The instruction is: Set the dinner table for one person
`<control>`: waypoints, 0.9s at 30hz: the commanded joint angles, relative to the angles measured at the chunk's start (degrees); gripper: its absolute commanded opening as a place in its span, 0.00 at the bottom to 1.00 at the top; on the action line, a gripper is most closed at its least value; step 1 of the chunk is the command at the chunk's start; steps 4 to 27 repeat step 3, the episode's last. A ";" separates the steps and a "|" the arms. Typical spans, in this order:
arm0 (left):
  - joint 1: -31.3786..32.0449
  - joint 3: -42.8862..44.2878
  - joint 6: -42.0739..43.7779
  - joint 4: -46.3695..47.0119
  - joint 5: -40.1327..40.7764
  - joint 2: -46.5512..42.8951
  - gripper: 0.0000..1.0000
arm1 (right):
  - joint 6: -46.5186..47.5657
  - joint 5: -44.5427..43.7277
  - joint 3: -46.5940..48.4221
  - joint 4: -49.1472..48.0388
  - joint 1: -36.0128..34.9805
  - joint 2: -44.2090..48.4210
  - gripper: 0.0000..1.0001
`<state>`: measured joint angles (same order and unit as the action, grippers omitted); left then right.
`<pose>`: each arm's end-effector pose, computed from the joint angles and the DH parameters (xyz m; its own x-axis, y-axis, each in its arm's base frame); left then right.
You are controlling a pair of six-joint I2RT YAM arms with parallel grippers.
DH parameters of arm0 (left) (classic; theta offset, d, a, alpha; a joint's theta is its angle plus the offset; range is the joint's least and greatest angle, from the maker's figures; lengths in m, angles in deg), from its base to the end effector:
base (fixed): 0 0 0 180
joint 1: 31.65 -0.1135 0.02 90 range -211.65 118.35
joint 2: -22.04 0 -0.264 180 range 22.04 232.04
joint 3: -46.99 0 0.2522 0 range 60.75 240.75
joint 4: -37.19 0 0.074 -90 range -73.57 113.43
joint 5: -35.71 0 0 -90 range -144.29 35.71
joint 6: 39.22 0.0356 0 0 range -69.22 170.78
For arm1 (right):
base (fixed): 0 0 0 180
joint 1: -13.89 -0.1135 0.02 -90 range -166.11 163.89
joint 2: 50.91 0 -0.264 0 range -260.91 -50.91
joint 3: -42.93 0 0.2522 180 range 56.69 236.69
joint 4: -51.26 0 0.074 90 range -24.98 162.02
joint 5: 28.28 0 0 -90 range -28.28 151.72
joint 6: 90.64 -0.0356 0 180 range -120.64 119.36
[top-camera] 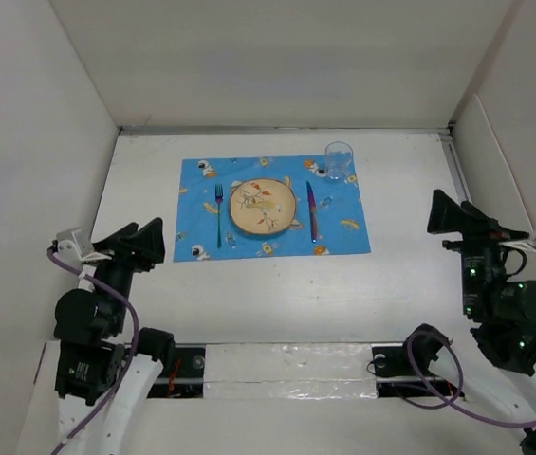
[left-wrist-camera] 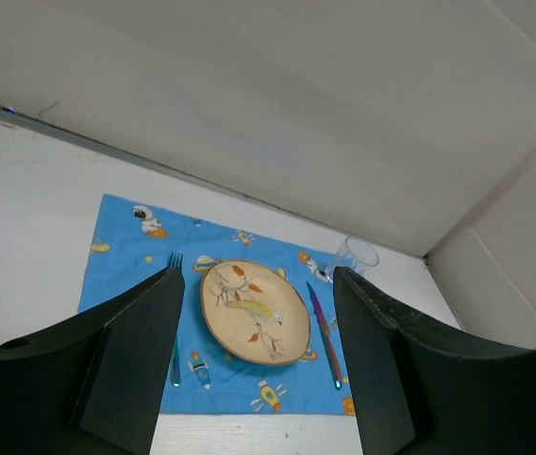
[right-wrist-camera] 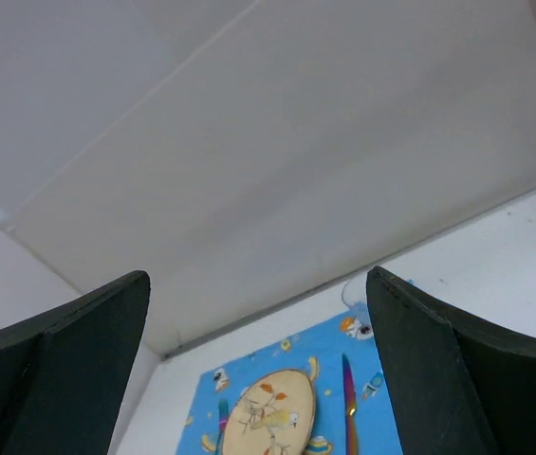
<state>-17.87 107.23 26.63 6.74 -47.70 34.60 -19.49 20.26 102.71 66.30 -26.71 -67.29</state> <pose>0.0365 -0.0047 0.3898 0.2093 -0.4698 -0.8576 0.2365 0.8753 -0.4218 0.0446 0.0072 0.4091 0.3267 0.5989 -0.7312 -0.1594 0.7974 0.5819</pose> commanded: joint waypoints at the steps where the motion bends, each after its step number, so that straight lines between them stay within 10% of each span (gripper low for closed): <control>1: 0.28 -3.84 -0.81 2.63 -1.22 0.89 0.61 | -2.58 -0.83 -2.96 1.44 0.61 -6.71 1.00; 27: 0.28 -4.03 -0.91 2.71 -1.67 2.46 0.63 | -3.47 3.10 -1.29 3.37 1.22 -11.19 1.00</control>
